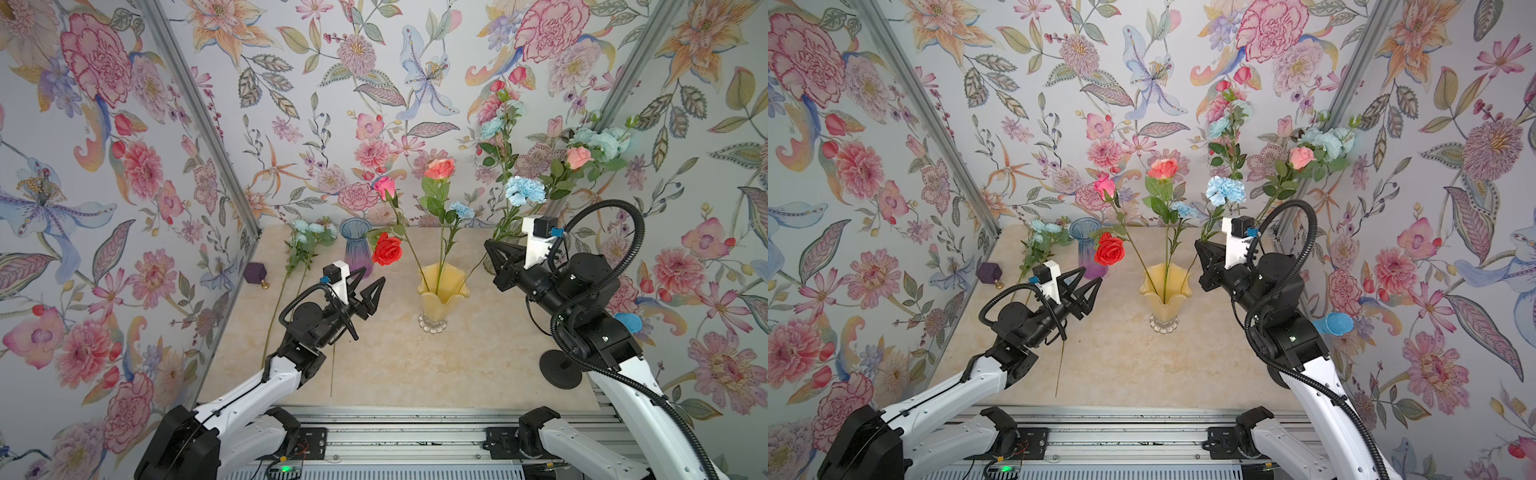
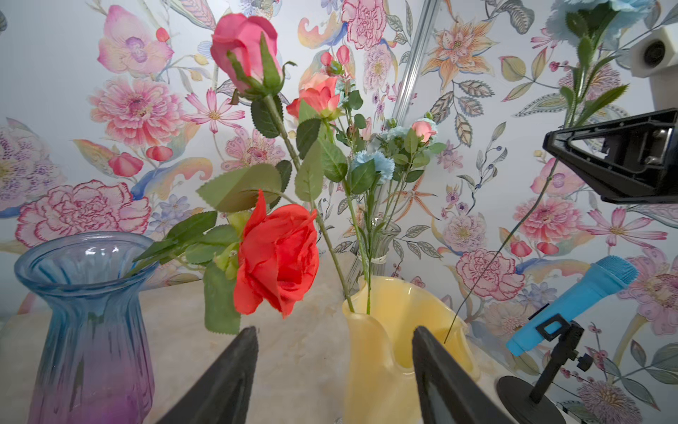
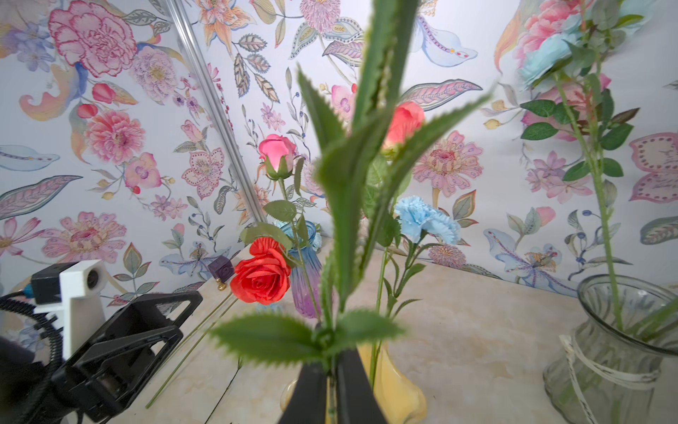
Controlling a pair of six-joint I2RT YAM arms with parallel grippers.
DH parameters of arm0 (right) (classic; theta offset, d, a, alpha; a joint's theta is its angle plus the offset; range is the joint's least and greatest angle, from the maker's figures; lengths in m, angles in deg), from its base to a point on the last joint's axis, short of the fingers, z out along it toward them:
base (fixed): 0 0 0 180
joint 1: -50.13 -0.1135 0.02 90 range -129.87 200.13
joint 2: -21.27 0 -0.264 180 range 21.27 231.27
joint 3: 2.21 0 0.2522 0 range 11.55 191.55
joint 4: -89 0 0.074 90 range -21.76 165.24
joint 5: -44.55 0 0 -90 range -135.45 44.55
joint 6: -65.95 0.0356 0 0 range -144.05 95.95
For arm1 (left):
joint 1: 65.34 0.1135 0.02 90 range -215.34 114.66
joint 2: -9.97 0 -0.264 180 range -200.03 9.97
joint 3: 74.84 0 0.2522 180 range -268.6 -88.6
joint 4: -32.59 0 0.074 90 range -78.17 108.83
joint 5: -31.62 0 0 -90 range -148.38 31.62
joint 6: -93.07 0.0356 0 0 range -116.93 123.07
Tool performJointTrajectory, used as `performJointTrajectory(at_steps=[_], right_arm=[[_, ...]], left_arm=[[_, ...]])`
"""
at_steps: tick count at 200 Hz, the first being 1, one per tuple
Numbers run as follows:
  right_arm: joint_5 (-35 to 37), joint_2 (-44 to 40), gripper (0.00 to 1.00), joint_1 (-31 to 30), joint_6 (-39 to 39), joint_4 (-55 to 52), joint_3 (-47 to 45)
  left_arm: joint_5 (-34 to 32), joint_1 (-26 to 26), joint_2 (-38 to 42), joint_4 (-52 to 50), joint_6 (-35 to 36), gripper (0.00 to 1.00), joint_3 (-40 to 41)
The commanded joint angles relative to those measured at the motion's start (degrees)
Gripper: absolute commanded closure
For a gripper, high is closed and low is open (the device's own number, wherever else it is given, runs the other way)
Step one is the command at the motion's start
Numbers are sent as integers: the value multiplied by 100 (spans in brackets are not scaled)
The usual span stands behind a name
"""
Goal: Pick out blue flowers from the vase
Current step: Pick up the flower from the vase.
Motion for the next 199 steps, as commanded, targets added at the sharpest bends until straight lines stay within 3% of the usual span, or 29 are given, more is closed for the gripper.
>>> performJointTrajectory(at_steps=[1, 54, 115, 135, 170, 199], right_arm=[[87, -193, 92, -308, 30, -20, 219], [305, -177, 93, -850, -172, 74, 282], [-6, 351, 93, -1492, -399, -265, 789], [-383, 736, 92, -1586, -438, -488, 1070], [-1747, 1777, 93, -1651, -584, -625, 1527], [-2164, 2386, 94, -1825, -777, -580, 1719]], left_arm=[[453, -23, 135, 144, -44, 31, -95], [378, -28, 270, 115, -15, 31, -60], [773, -5, 626, 253, -368, 32, -67], [1040, -4, 737, 324, -539, 32, -109], [1601, -1, 659, 415, -760, 33, -253], [2266, 101, 383, 504, -1039, 38, -425]])
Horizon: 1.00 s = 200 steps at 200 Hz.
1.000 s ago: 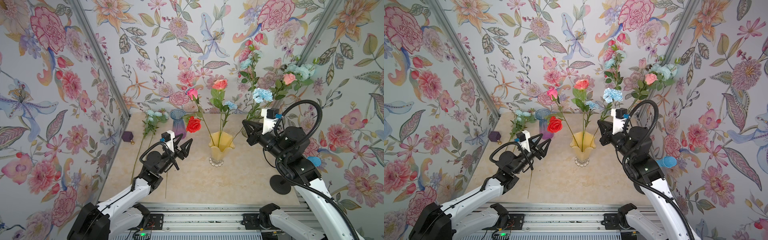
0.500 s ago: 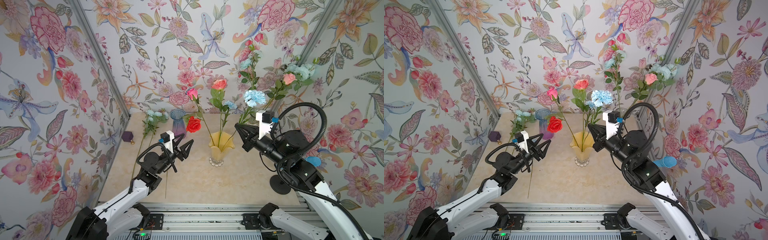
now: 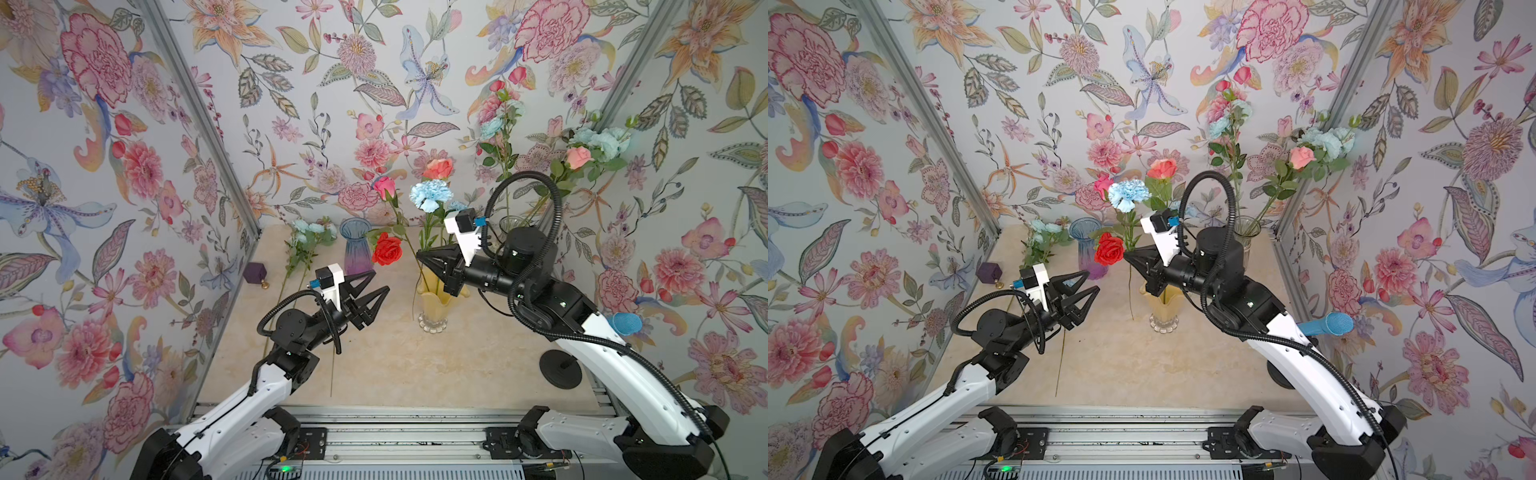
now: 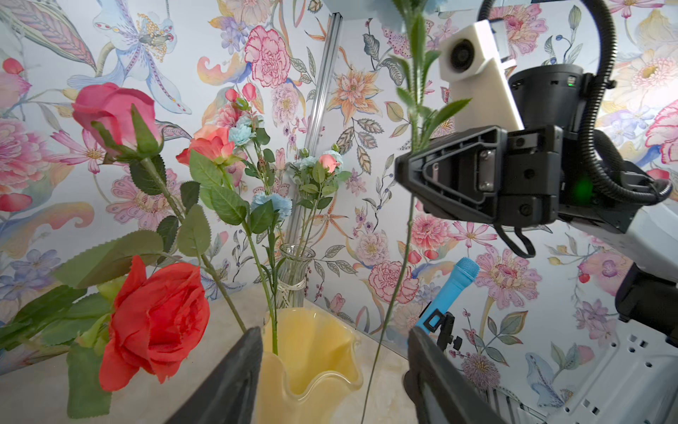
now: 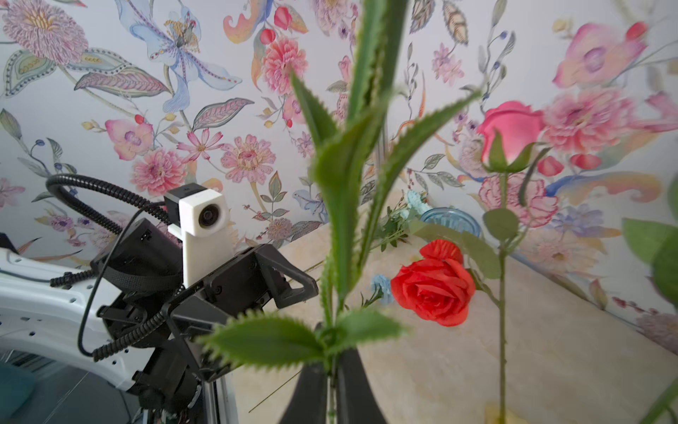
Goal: Pick out blue flowers from the vase
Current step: Pick up the flower from the vase.
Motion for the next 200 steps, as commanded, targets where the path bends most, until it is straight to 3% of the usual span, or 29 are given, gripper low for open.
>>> performJointTrajectory(at_steps=[1, 28, 72, 104, 162, 200], right_arm=[[-769, 384, 94, -119, -249, -142, 197], [-1083, 604, 94, -131, -285, -138, 284], [-1333, 659, 93, -131, -295, -131, 288], [-1370, 654, 93, -134, -299, -136, 290], [-1383, 696, 93, -146, -330, -136, 286], [-1378, 759, 92, -156, -353, -140, 299]], left_arm=[[807, 92, -194, 330, -364, 38, -288], [1342, 174, -460, 477, -620, 39, -400], [1588, 183, -809, 597, -800, 45, -507], [1608, 185, -917, 614, -883, 52, -545], [1391, 225, -804, 519, -783, 78, -475], [1217, 253, -683, 376, -707, 78, -445]])
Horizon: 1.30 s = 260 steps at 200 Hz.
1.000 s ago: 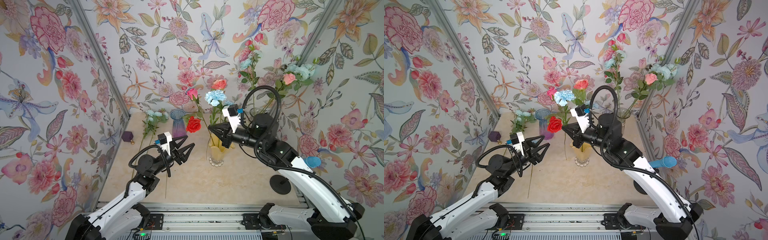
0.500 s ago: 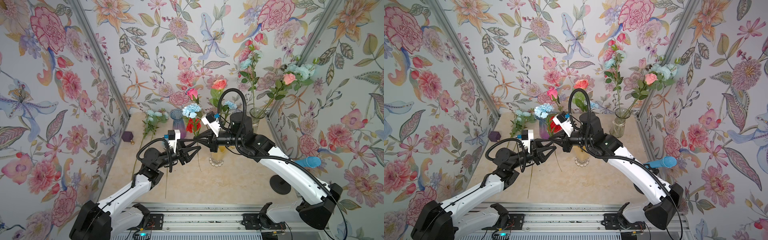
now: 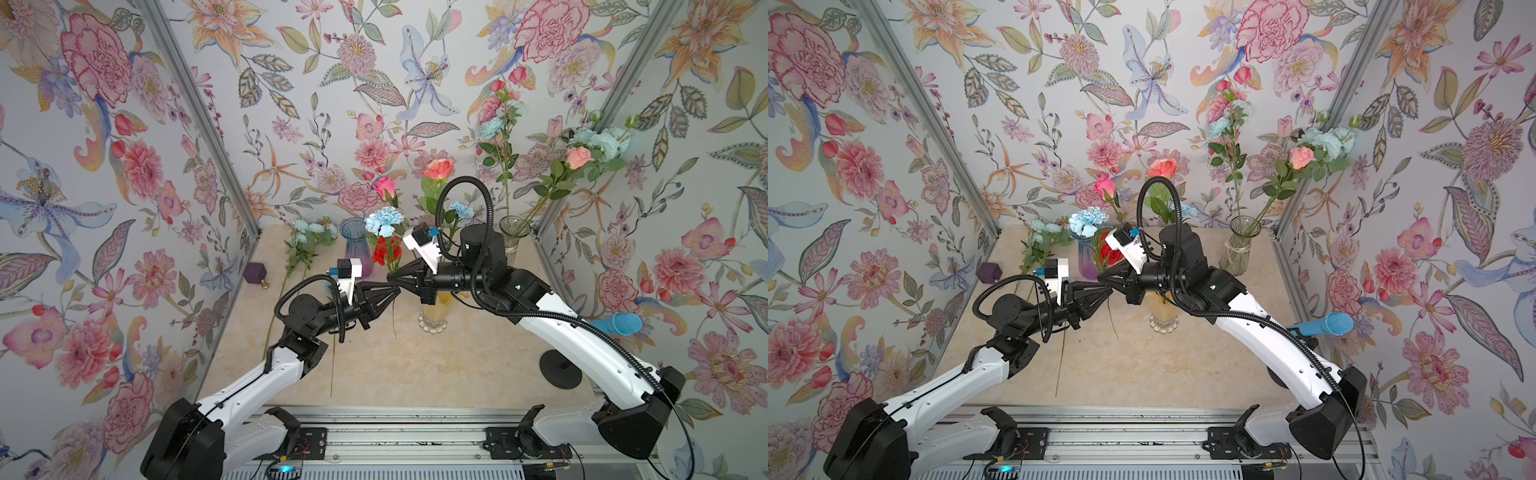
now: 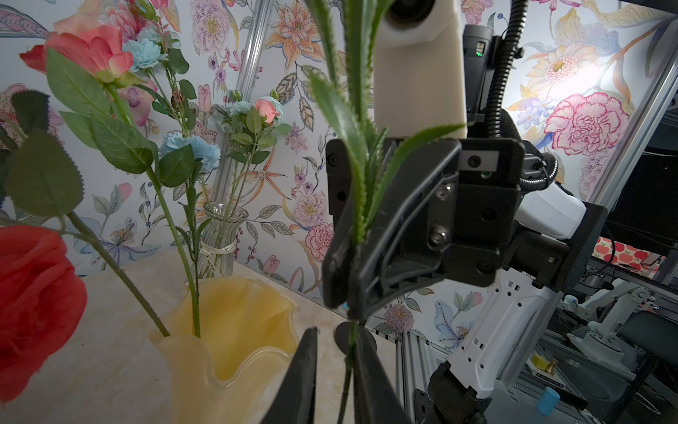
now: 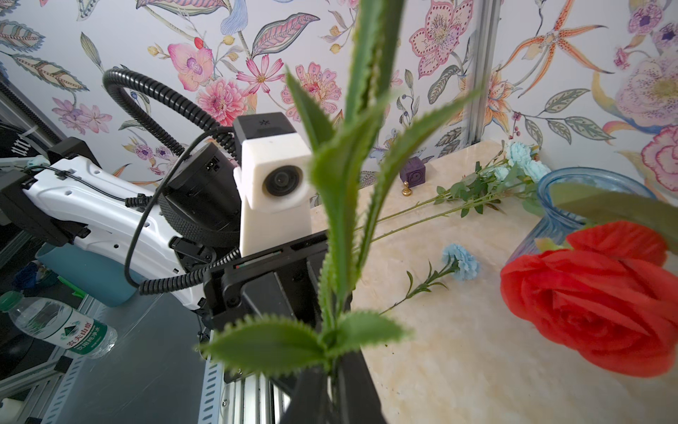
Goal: Pick out blue flowers from the vase
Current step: Pick up the flower from the vase, then place the flower at the center of the board.
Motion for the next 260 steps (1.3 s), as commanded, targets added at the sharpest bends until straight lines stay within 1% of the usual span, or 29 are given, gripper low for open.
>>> performJointTrajectory(at_steps=[1, 18, 40, 77, 122, 130, 156, 181, 198, 234, 260], right_arm=[[-139, 29, 92, -39, -108, 14, 149], [-146, 45, 91, -40, -120, 18, 152], [-146, 41, 91, -65, -127, 16, 161], [-164, 77, 90, -88, -132, 18, 183], [-72, 116, 85, -119, -144, 11, 193], [-29, 105, 82, -110, -159, 8, 184], [294, -79, 62, -111, -240, 77, 51], [734, -431, 43, -97, -246, 498, -376], [945, -684, 34, -37, -172, 888, -739], [1473, -1182, 25, 240, -98, 1368, -1363], [1695, -1547, 21, 598, 64, 1757, -1863]], left_arm=[[-226, 81, 175, 49, 96, 77, -88], [-302, 78, 220, -34, 155, 73, -90], [-307, 81, 216, -35, 156, 73, -82], [-298, 81, 187, -4, 141, 84, -72], [-298, 80, 188, 71, 113, 99, -49], [-307, 84, 190, 61, 119, 100, -49], [-416, 121, 272, -192, 192, 100, -95], [-790, 198, 462, -1161, 532, 100, -283], [-1047, 310, 646, -1788, 640, 100, -419], [-1463, 577, 1104, -3184, 639, 100, -650], [-1899, 822, 1462, -4658, 646, 100, -731]])
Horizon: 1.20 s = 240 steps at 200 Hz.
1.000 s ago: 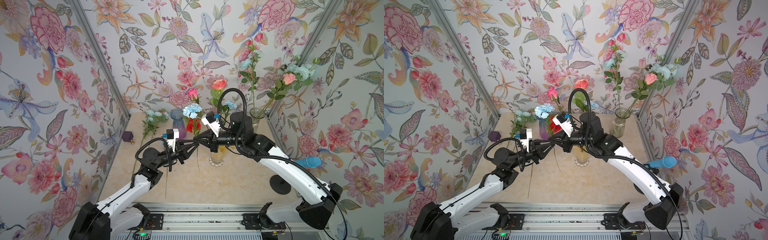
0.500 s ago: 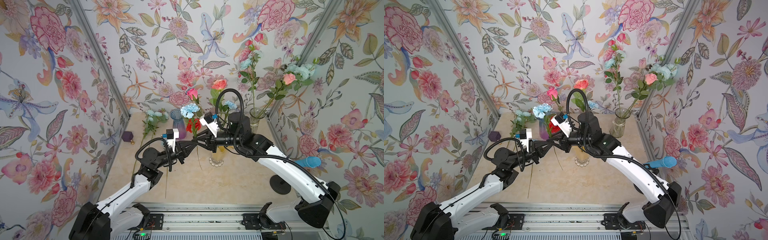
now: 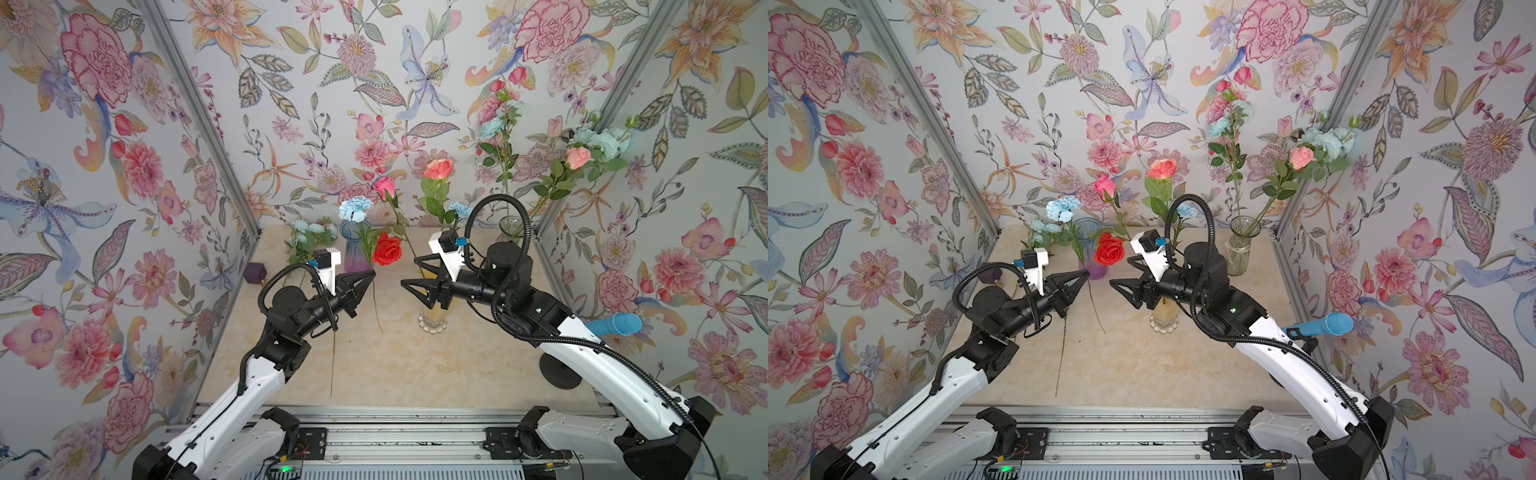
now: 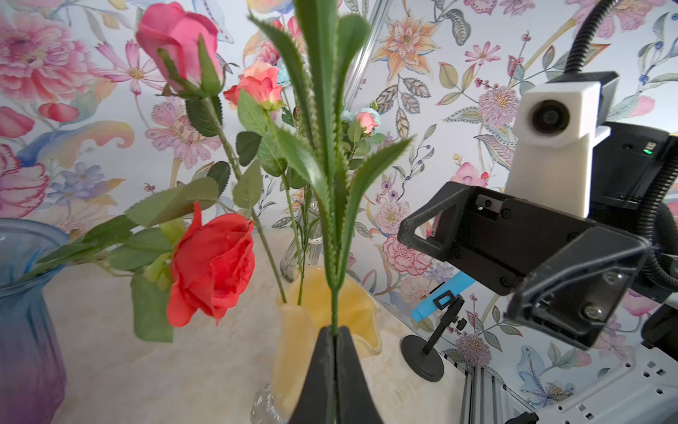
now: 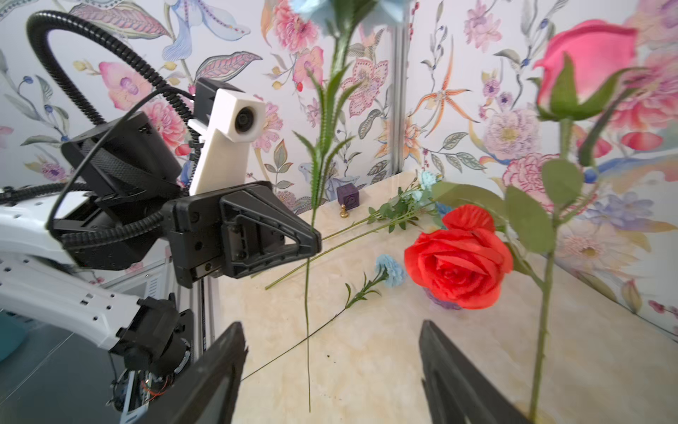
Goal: Pick out blue flowers from the vase
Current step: Place the flower at the center of the board.
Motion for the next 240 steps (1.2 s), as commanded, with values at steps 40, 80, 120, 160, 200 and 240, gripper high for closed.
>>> performJointTrajectory(at_steps=[40, 80, 120, 160, 200, 240], right_arm=[[-45, -583, 18, 1014, 564, 924, -779], [-259, -777, 19, 1407, 642, 825, -902], [-367, -939, 19, 1702, 736, 824, -1024], [-531, -948, 18, 1908, 826, 828, -1069], [-647, -908, 18, 2069, 882, 825, -1096], [-815, -869, 18, 2240, 974, 825, -1114]], left_arm=[[-536, 589, 372, -2871, 5, 100, -19], [-209, 613, -238, -2856, 3, 100, 461], [89, 697, -999, -2335, 139, 100, 681], [-55, 705, -1889, -2417, 508, 100, 514], [-513, 724, -2667, -2593, 732, 100, 279], [-611, 811, -3210, -2464, 717, 100, 152]])
